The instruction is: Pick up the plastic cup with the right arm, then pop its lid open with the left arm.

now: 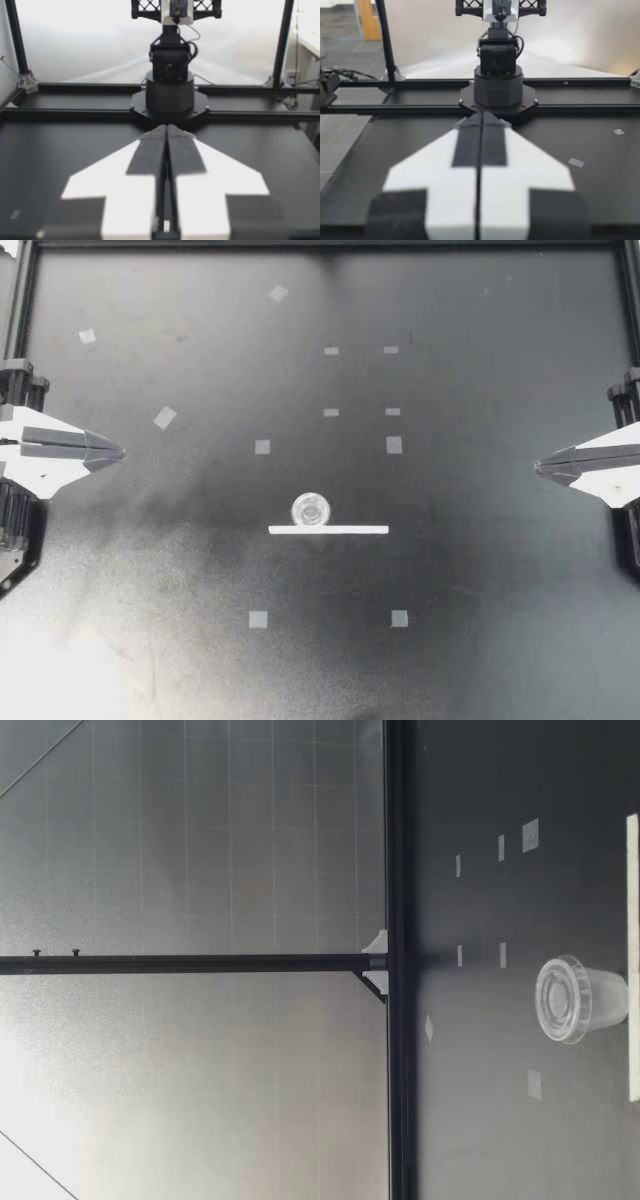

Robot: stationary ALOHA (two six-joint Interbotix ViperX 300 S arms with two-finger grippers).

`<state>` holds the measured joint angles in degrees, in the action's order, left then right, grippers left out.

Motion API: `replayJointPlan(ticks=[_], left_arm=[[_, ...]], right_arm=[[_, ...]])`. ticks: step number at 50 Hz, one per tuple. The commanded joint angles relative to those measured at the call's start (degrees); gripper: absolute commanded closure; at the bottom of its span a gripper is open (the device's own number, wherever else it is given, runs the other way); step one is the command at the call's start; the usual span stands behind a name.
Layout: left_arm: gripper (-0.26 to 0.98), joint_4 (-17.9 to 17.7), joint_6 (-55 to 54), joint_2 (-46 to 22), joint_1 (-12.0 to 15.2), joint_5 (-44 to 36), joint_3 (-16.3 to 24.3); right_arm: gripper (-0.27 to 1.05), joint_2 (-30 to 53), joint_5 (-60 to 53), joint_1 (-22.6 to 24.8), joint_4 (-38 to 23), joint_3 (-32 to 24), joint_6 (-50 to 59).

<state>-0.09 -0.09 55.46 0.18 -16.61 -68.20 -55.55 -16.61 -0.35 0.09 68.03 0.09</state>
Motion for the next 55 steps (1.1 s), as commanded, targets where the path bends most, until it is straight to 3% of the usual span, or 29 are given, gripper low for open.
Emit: replayJointPlan(ticks=[1,6,16,32,40,55], left_arm=[[0.67,0.09,1.32,0.44,0.18,-2.99,-2.29],[0.78,-0.53,0.88,1.14,0.18,-4.48,-3.16],[0.78,-3.16,1.05,-3.52,0.26,-4.31,-0.79],[0.78,-3.34,0.79,-27.86,0.18,-4.48,8.09],[0.78,-3.43,0.70,-38.14,0.18,-7.82,10.46],[0.78,-3.43,0.97,-49.04,0.18,-11.25,12.83]], right_arm=[[0.77,0.35,-1.14,0.18,-0.09,-0.44,-0.18],[0.87,-0.88,-2.64,0.18,-0.09,0.35,0.00],[0.87,3.08,-2.90,0.18,0.00,1.41,1.32],[0.87,28.74,-14.41,0.18,0.00,-0.70,1.67],[0.87,41.22,-21.71,0.18,0.00,-3.78,1.58],[0.87,56.69,-23.12,-0.35,1.67,-9.76,1.67]])
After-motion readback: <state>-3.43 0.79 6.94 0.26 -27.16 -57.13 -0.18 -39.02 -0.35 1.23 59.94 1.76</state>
